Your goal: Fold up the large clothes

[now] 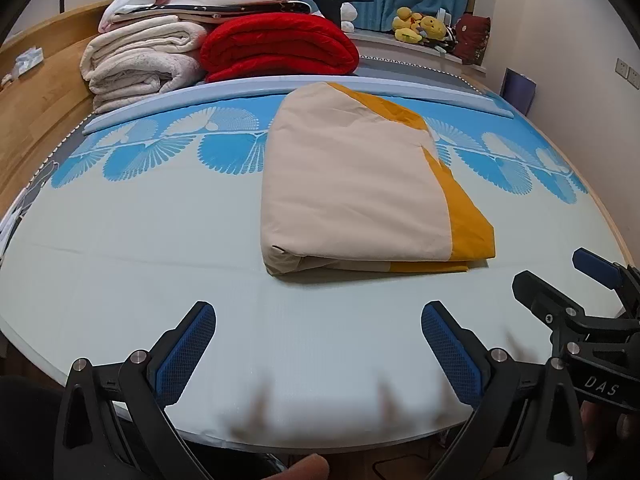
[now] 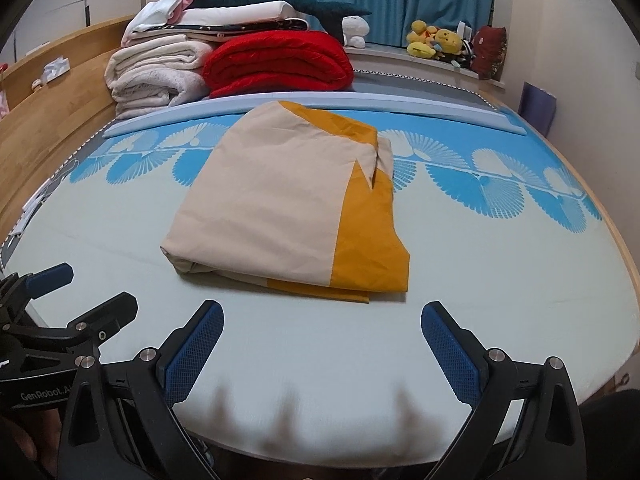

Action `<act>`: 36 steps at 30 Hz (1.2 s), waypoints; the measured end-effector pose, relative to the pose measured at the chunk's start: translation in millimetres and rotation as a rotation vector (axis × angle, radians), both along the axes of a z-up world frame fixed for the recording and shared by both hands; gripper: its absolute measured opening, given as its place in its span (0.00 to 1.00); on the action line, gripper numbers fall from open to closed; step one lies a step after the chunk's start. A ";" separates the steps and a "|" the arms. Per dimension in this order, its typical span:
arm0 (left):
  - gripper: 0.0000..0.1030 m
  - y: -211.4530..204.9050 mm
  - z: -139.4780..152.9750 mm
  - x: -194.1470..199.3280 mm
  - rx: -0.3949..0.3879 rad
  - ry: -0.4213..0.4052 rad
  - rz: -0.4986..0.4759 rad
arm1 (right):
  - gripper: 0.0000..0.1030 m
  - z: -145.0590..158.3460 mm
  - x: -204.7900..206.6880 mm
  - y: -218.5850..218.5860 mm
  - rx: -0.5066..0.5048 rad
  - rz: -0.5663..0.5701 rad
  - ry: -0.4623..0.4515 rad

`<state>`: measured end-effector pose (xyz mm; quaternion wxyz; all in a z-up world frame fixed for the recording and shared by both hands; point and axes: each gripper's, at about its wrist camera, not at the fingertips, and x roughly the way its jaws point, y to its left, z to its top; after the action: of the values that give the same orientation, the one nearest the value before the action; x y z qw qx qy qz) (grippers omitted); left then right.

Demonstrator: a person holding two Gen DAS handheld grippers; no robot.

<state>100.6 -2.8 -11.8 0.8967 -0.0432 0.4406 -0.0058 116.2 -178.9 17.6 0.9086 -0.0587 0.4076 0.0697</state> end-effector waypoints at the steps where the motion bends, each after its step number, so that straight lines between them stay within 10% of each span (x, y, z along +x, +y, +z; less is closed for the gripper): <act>1: 0.99 0.2 -0.3 0.2 -0.001 0.001 0.000 | 0.96 -0.4 0.4 -0.1 0.000 0.000 0.001; 36: 0.99 0.4 2.6 1.4 -0.004 -0.006 -0.008 | 0.96 -1.7 1.8 -2.7 0.005 0.003 0.007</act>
<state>102.0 -2.4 -9.2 0.8979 -0.0434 0.4380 -0.0104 118.0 -181.6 15.9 0.9072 -0.0567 0.4107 0.0721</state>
